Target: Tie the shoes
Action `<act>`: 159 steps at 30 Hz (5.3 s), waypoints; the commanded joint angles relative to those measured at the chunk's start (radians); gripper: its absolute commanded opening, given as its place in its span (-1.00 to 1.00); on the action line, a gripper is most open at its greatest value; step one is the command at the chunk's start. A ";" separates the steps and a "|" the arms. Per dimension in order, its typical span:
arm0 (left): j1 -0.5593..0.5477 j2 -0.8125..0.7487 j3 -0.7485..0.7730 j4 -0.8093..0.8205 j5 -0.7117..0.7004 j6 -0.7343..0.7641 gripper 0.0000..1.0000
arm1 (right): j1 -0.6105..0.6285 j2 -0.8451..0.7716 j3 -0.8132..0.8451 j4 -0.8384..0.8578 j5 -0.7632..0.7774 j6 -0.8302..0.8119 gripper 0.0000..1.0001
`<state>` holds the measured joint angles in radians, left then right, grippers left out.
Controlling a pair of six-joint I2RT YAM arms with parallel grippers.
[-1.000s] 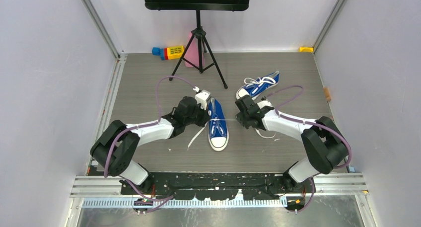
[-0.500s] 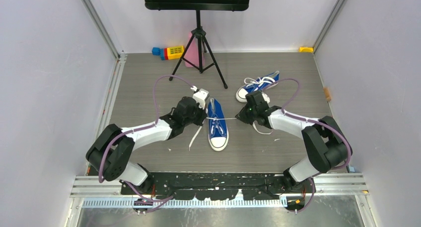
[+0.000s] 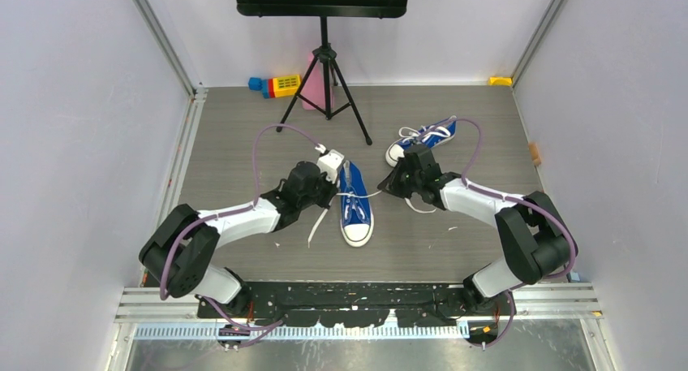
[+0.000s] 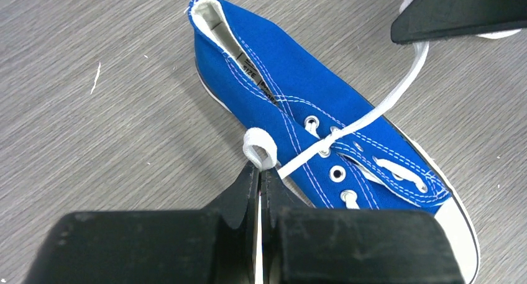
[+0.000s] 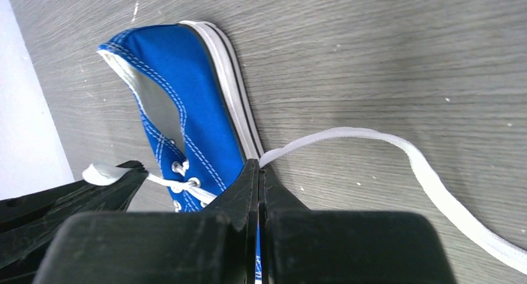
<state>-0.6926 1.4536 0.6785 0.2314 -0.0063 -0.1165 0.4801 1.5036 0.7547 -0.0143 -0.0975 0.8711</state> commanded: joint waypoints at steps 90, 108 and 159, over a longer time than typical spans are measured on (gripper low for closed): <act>-0.048 0.146 0.287 -0.275 0.111 0.486 -1.00 | 0.008 0.204 0.105 0.436 -0.396 0.039 -0.94; -0.048 0.182 0.327 -0.290 0.121 0.484 -1.00 | 0.006 0.221 0.082 0.519 -0.463 0.056 -0.06; 0.147 0.113 0.578 -0.632 0.225 -0.240 0.47 | 0.005 0.206 0.100 0.459 -0.478 -0.124 -1.00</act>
<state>-0.6353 1.4719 1.1069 -0.2462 -0.0071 -0.1265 0.4824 1.7546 0.8379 0.4099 -0.5518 0.8013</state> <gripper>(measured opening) 0.777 0.030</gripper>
